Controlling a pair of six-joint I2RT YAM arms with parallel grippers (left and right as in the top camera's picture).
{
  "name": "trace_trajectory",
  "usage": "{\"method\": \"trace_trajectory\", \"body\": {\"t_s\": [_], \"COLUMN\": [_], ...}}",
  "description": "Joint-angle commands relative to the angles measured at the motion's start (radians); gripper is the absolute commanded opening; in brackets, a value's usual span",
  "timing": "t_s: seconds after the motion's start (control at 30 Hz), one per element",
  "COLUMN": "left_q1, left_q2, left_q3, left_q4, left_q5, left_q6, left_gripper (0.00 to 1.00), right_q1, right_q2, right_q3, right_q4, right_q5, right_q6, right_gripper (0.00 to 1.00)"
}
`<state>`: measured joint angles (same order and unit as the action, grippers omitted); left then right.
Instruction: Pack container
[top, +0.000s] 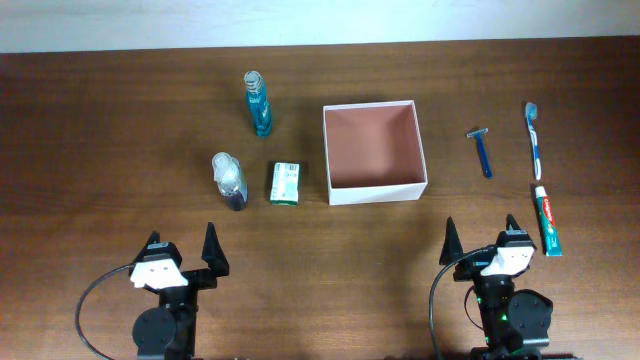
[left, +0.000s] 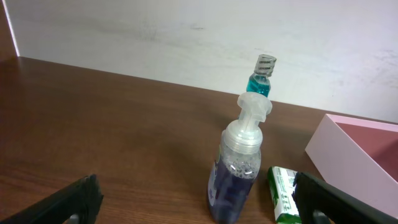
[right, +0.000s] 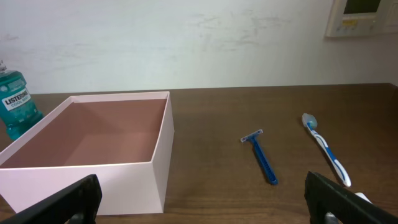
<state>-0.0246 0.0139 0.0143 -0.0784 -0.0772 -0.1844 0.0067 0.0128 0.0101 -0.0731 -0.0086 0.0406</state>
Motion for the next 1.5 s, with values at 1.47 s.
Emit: {"method": "trace_trajectory", "body": {"t_s": [1.47], "left_q1": [0.006], "left_q2": [-0.009], "left_q3": [0.000], "left_q4": [0.300], "left_q5": [0.108], "left_q6": [-0.010], "left_gripper": [0.99], "right_q1": [-0.008], "right_q2": [-0.009], "right_q3": [-0.005], "right_q4": [-0.005], "right_q5": [-0.009], "right_q6": [-0.007], "right_gripper": [0.99]}}
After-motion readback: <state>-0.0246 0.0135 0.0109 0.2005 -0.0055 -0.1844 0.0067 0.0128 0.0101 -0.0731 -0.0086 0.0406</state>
